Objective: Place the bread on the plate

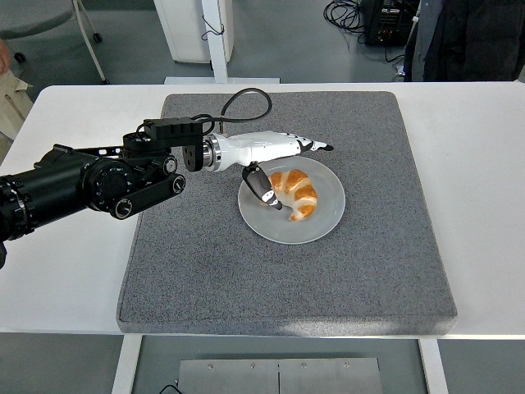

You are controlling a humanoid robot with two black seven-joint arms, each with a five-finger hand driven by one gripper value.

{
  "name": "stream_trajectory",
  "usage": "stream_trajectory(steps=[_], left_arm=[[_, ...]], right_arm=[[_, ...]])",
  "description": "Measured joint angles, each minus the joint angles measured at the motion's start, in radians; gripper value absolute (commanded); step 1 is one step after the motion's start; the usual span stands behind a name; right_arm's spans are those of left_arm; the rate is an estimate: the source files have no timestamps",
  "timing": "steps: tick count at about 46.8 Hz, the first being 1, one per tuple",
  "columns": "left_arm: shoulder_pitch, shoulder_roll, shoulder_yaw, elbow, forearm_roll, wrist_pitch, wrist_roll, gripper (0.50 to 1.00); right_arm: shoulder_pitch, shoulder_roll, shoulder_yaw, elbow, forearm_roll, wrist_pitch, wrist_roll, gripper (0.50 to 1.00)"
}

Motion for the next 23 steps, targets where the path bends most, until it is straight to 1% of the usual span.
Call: stream_trajectory(steps=[7,15,23], left_arm=[[-0.029,0.032,-0.008,0.0,-0.068,0.007,-0.032,1.0],[-0.095,0.058,-0.009,0.001,-0.207,0.008,-0.032,1.0],[-0.136,0.084,-0.006,0.002,-0.361,0.005,-0.029,1.0]], right_arm=[[0.0,0.0,0.0,0.0,0.0,0.0,0.0,1.0],[0.0,0.0,0.0,0.0,0.0,0.0,0.0,1.0],[0.0,0.0,0.0,0.0,0.0,0.0,0.0,1.0]])
